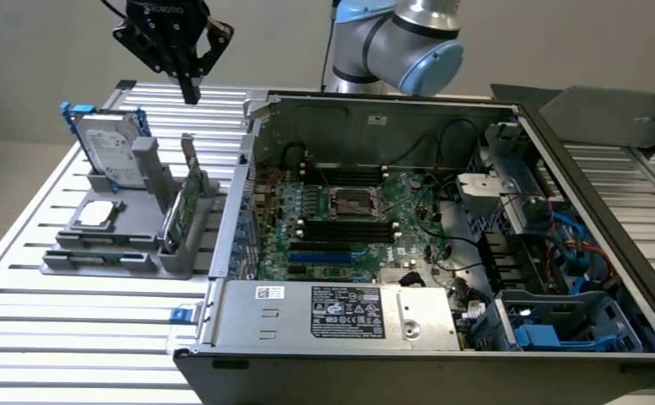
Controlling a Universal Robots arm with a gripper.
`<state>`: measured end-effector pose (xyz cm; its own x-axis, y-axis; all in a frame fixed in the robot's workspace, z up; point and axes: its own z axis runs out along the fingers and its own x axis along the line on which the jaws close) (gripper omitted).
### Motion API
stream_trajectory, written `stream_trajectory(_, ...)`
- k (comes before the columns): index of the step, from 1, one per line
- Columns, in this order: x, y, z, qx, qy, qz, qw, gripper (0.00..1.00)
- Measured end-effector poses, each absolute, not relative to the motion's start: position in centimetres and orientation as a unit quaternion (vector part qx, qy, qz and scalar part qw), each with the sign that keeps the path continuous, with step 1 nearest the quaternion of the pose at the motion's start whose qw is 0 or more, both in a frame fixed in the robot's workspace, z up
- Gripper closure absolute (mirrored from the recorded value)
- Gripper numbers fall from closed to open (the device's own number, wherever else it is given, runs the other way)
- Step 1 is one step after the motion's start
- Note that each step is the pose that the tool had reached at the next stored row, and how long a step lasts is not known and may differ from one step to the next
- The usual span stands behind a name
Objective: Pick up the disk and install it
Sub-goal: 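Reach for the disk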
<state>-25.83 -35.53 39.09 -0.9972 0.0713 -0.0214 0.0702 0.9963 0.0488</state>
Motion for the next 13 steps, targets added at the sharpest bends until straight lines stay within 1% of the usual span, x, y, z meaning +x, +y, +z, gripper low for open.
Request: stream_trajectory(13, -31.8, -33.8, 39.0, 0.035, 0.999, 0.024, 0.012, 0.89)
